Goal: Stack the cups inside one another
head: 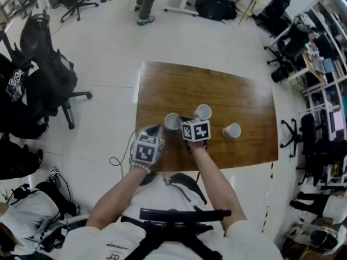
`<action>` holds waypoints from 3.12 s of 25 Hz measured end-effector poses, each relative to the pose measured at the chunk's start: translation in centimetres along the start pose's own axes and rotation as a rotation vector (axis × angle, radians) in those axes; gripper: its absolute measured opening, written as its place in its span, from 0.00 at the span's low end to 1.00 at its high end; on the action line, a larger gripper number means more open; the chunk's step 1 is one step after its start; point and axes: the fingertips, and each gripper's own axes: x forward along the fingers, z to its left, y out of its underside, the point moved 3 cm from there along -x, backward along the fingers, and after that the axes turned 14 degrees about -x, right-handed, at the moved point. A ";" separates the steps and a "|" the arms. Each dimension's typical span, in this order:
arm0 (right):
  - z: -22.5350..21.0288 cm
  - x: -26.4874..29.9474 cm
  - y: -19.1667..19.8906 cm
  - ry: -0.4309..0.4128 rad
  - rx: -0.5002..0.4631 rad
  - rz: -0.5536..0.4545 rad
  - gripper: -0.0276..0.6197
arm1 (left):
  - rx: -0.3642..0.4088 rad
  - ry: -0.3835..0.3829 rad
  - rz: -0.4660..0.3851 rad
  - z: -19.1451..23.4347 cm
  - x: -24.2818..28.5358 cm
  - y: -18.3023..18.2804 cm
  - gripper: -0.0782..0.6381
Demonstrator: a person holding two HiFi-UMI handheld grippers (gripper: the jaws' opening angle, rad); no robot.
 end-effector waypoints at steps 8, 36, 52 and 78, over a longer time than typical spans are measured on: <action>-1.2 -3.3 -1.3 0.024 0.008 -0.065 0.09 | 0.031 0.015 0.016 -1.2 0.5 0.2 0.10; -14.1 -13.9 -3.5 0.223 0.081 -0.130 0.09 | 0.048 0.013 0.090 -3.0 3.0 0.0 0.10; -15.1 -10.1 -0.8 0.189 0.137 -0.050 0.09 | 0.021 0.009 0.111 -2.2 3.7 -0.1 0.10; -16.2 -6.3 2.7 0.171 0.206 0.013 0.13 | 0.033 -0.015 0.106 -1.7 3.9 -0.7 0.10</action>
